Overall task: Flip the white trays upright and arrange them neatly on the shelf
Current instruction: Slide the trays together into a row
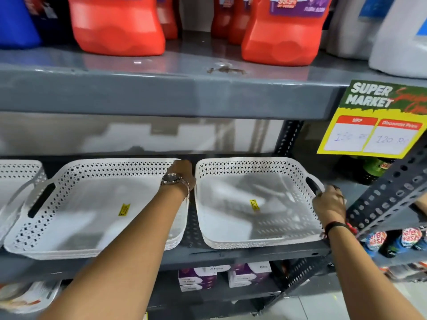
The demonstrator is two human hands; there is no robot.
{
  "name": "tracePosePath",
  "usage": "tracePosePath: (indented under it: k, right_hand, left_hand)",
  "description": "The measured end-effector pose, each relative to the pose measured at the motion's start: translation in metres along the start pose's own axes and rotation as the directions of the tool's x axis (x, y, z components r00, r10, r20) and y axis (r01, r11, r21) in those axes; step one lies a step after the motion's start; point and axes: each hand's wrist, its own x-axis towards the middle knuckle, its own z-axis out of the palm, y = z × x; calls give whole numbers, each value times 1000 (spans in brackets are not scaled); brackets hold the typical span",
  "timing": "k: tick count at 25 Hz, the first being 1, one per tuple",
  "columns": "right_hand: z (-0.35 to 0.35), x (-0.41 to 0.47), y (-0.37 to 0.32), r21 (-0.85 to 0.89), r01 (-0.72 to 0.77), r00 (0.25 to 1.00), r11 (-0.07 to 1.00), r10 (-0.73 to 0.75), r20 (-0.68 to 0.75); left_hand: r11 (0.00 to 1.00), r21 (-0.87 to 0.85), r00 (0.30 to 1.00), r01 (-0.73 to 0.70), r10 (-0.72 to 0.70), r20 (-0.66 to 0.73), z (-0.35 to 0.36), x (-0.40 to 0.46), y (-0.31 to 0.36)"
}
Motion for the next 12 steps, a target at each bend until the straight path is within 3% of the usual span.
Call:
tracePosePath:
  k: [3, 5, 7, 9, 12]
  right_hand:
    - [29, -56, -74, 166, 269, 954, 949, -286, 91]
    - [56, -100, -117, 324, 337, 870, 884, -423, 251]
    - [79, -137, -154, 427, 248, 793, 869, -436, 426]
    - [97, -159, -179, 395, 208, 752, 895, -404, 520]
    - [114, -170, -194, 201, 277, 815, 940, -340, 469]
  left_hand:
    - [992, 115, 957, -57, 87, -278, -17, -5, -48]
    - [969, 248, 933, -9, 97, -346, -28, -12, -97]
    - [949, 299, 929, 97, 21, -369, -37, -20, -154]
    - [943, 258, 922, 209, -102, -374, -52, -22, -210]
    - [923, 167, 912, 345, -288, -294, -66, -21, -276]
